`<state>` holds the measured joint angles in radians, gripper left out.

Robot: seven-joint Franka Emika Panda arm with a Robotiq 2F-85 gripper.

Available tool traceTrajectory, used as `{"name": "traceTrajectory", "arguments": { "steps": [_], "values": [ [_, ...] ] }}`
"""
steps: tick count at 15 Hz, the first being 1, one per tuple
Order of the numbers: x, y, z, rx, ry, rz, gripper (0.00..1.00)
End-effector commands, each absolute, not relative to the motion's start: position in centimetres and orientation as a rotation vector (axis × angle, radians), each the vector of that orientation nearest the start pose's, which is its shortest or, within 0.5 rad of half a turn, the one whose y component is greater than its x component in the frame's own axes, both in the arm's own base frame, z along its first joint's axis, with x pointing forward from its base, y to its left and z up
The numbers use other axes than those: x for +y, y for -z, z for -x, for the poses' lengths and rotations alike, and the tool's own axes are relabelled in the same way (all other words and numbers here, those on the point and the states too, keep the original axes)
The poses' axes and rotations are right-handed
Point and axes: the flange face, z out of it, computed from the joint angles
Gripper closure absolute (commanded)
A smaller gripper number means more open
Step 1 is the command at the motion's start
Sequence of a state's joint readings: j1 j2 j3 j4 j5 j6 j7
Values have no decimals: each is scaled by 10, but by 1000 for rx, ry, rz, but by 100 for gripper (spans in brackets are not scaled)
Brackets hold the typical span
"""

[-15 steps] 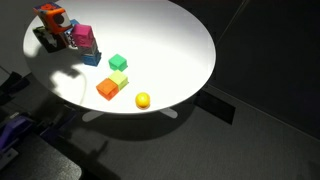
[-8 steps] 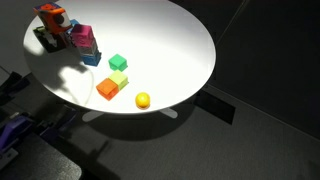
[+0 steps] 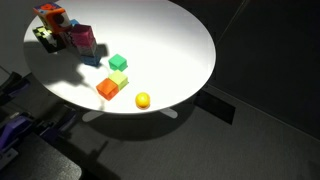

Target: Put the green block on top of the pink block

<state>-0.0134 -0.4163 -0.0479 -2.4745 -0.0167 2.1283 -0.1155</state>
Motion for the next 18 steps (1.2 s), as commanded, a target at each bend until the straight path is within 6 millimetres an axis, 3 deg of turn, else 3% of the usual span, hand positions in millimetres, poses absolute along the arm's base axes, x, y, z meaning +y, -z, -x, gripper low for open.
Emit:
{"name": "traceTrajectory", "arguments": {
  "steps": [1,10,18],
  "values": [
    [-42,-444,-435,-178,102,3105,0],
    [-99,-412,-468,68,107,3090,0],
    [-122,-381,-506,200,135,3125,0]
  ]
}}
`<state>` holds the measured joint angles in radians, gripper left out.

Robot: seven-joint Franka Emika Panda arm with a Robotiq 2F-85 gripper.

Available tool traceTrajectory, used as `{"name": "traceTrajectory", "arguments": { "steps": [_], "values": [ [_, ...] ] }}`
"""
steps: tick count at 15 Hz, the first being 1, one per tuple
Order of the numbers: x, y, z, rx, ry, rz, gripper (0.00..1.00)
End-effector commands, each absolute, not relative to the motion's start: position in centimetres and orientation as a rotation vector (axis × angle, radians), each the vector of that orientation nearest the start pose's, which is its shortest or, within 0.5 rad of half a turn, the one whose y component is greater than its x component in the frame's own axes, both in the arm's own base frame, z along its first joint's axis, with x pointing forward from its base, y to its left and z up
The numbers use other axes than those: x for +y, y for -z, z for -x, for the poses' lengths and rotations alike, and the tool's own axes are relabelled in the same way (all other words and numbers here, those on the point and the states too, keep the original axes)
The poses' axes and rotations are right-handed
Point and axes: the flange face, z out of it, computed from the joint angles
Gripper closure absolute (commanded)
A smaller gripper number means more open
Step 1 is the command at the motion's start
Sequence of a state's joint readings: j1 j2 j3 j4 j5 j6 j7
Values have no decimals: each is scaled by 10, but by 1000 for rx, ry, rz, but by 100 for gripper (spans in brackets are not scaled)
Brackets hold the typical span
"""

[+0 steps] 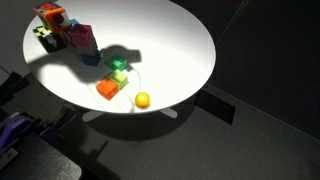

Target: Put the green block on top of the pink block

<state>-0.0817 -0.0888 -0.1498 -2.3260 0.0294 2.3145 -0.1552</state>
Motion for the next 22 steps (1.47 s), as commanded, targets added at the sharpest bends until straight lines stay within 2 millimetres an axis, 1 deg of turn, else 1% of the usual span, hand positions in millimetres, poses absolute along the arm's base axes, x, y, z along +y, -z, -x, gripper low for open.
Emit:
{"name": "traceTrajectory", "arguments": {
  "steps": [1,4,5,8,11,16,22],
  "values": [
    [-123,-378,-509,205,124,3127,0],
    [-123,-375,-516,210,64,3121,0],
    [-121,-370,-507,177,97,3122,0],
    [-122,-369,-512,177,79,3123,0],
    [-122,-370,-512,178,77,3123,0],
    [-126,-345,-521,171,32,3127,0],
    [-133,-309,-528,165,28,3140,0]
  ]
}}
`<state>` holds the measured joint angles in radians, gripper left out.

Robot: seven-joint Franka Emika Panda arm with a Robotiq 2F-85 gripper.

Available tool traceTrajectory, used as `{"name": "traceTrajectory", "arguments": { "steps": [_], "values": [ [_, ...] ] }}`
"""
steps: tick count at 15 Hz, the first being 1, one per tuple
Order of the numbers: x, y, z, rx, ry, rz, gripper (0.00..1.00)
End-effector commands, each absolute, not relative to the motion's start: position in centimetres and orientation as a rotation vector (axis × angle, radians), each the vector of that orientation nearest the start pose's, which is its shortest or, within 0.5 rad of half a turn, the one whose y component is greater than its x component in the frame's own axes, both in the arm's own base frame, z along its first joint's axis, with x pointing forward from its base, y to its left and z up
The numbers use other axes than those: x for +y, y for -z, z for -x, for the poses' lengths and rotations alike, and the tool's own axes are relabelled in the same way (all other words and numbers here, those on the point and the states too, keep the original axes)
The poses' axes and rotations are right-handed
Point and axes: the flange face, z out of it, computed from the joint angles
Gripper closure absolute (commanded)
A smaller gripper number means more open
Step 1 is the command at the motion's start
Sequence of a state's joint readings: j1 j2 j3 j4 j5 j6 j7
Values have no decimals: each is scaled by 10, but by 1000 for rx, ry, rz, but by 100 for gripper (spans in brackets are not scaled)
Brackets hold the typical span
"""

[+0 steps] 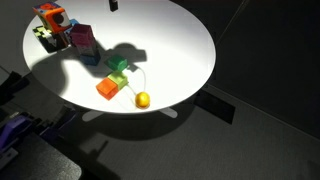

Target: Put the green block on top of the pink block

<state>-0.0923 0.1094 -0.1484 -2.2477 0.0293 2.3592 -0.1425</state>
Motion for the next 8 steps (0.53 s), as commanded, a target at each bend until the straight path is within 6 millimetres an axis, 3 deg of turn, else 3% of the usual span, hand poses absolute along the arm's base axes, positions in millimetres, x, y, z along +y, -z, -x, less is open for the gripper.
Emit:
{"name": "traceTrajectory", "arguments": {
  "steps": [1,8],
  "values": [
    [-134,-302,-529,157,29,3142,0],
    [-143,-253,-536,122,26,3149,0]
  ]
}}
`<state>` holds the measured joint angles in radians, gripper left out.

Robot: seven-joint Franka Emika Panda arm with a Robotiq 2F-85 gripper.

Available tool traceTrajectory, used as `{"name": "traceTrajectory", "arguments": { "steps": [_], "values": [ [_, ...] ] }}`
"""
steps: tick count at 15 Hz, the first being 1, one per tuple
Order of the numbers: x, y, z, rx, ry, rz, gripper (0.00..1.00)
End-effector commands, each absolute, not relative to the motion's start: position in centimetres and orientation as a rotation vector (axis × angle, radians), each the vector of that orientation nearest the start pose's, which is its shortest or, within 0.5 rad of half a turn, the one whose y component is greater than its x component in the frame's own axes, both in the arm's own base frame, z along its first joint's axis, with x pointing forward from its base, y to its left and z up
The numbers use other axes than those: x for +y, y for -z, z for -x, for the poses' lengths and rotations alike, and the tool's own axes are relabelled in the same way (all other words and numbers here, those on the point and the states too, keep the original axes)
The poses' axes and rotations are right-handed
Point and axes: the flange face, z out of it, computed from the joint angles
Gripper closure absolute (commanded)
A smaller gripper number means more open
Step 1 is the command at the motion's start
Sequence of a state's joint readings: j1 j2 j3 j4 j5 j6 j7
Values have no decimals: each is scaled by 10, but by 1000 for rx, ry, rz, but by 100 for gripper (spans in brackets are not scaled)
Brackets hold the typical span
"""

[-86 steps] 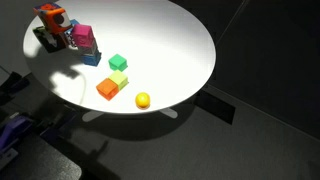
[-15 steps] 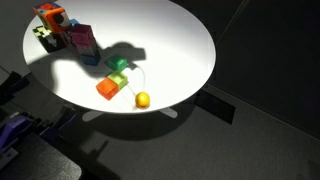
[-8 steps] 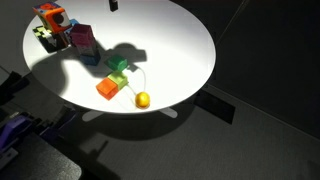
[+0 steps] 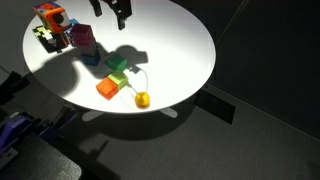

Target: Put the green block on top of the pink block

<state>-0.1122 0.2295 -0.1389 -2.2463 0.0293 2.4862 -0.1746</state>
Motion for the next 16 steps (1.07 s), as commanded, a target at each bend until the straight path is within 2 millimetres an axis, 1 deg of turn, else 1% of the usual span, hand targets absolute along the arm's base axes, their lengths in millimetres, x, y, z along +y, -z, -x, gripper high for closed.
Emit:
{"name": "traceTrajectory", "arguments": {
  "steps": [1,5,8,11,16],
  "values": [
    [-145,-244,-536,122,7,3144,0],
    [-146,-215,-542,88,-61,3126,0],
    [-143,-197,-549,55,-93,3106,0],
    [-138,-181,-557,65,-104,3108,0],
    [-131,-164,-566,56,-100,3107,0]
  ]
}}
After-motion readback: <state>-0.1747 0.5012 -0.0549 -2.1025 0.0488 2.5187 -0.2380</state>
